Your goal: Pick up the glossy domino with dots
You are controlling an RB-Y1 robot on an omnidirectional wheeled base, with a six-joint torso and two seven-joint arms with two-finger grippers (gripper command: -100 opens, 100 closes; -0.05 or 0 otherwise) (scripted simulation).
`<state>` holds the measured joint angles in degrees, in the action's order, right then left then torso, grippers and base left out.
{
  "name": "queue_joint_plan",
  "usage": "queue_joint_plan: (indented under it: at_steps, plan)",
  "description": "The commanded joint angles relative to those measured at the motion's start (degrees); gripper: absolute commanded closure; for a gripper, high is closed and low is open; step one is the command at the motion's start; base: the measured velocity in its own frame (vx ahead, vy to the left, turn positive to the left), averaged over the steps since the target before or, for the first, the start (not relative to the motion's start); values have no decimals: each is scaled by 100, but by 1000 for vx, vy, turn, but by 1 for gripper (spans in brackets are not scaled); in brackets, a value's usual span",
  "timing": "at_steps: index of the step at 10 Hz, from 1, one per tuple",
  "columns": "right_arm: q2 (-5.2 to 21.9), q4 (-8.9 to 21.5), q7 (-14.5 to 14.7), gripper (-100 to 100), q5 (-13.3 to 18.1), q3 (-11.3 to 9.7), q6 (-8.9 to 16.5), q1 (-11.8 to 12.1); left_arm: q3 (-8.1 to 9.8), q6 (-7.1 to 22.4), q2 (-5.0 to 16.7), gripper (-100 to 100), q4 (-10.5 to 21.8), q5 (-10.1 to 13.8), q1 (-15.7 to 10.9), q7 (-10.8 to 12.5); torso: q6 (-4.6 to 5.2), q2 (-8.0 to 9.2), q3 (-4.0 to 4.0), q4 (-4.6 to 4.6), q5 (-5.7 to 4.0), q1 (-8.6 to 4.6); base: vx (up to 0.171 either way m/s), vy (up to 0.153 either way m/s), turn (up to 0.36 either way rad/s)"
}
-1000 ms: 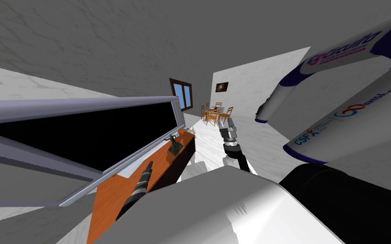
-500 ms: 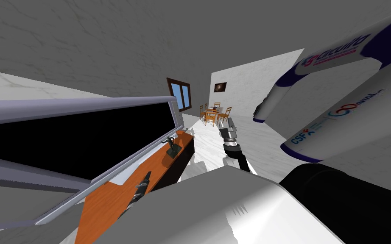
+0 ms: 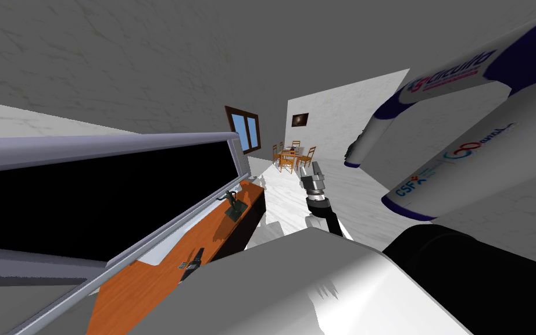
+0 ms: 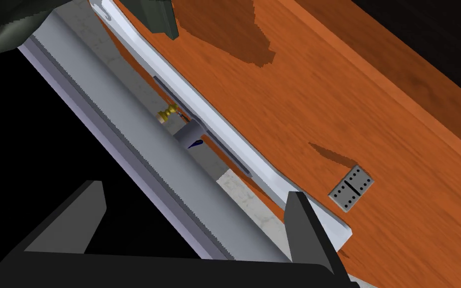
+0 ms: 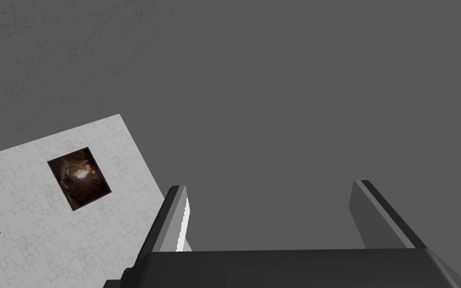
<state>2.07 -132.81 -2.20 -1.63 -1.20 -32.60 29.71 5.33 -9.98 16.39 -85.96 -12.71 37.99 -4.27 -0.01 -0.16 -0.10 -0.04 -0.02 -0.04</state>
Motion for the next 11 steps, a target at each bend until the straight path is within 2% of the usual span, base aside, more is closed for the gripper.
queue_joint_plan:
  at_steps: [1, 5, 6, 9, 10, 11]
  plan:
    - [0, 0, 0, 0, 0, 0, 0, 0, 26, 92, 74, -100, 286, -112, -35, 17, 0, 0, 0, 0, 0, 0, 50, -11, -50]
    - [0, 0, 0, 0, 0, 0, 0, 0, 115, 285, 292, -100, 983, -397, -194, 63, 1, -4, -2, 0, 1, 3, 65, -6, -56]
    - [0, 0, 0, 0, 0, 0, 0, 0, 115, 285, 292, -100, 1096, -397, -194, 63, 1, -8, -4, -1, 0, 2, 61, -3, -24]
    - [0, 0, 0, 0, 0, 0, 0, 0, 213, 470, 532, -100, 1813, -669, -404, 103, 2, -11, -6, -2, 0, 2, 78, -5, -64]
    - [0, 0, 0, 0, 0, 0, 0, 0, 213, 470, 532, -100, 1821, -669, -404, 103, 1, -16, -9, -3, 0, 1, 74, 4, -16]
    - [0, 0, 0, 0, 0, 0, 0, 0, 245, 527, 614, -100, 2041, -754, -476, 114, 0, -11, -7, -3, 1, 4, 60, 7, -36]
